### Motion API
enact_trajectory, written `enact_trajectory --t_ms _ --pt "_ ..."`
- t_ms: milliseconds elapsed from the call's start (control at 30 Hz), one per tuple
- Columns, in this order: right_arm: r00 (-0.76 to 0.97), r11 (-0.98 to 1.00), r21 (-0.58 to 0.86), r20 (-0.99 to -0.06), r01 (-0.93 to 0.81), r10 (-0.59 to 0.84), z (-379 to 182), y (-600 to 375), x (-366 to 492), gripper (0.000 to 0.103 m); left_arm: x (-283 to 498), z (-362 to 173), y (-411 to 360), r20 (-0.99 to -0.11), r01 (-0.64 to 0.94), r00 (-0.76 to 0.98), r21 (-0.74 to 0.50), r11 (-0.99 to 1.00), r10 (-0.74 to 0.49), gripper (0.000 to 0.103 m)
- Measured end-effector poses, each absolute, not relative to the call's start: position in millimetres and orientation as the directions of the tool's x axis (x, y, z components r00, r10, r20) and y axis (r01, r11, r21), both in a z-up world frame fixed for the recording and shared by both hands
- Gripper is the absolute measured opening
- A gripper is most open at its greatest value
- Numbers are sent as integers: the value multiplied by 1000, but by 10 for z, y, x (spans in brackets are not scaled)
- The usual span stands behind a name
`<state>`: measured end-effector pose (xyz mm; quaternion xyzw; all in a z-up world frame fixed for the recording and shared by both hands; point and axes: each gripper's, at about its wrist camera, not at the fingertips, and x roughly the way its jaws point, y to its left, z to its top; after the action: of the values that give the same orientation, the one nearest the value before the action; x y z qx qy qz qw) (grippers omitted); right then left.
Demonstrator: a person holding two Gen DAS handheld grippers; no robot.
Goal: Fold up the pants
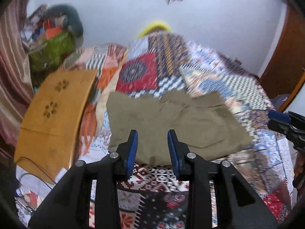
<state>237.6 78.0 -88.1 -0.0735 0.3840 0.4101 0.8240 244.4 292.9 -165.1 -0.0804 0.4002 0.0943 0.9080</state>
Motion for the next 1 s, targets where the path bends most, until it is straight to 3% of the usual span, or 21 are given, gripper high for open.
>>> enact_trajectory --t_ms 533,633,733,1000 --pt "505 586 178 -353 -790 788 541 82 1258 39 1049 -91 1898 -411 -141 907 -76 987 97 39" --pt "519 578 171 -292 -798 803 689 -41 1035 45 749 65 1727 -344 -122 936 -100 988 81 49" --pt "530 569 161 -228 -807 817 804 -150 798 49 514 177 1569 -296 -107 953 -103 989 72 50" --pt "572 589 107 -152 -801 806 862 -283 349 55 84 326 1268 -206 -134 971 -59 989 119 68"
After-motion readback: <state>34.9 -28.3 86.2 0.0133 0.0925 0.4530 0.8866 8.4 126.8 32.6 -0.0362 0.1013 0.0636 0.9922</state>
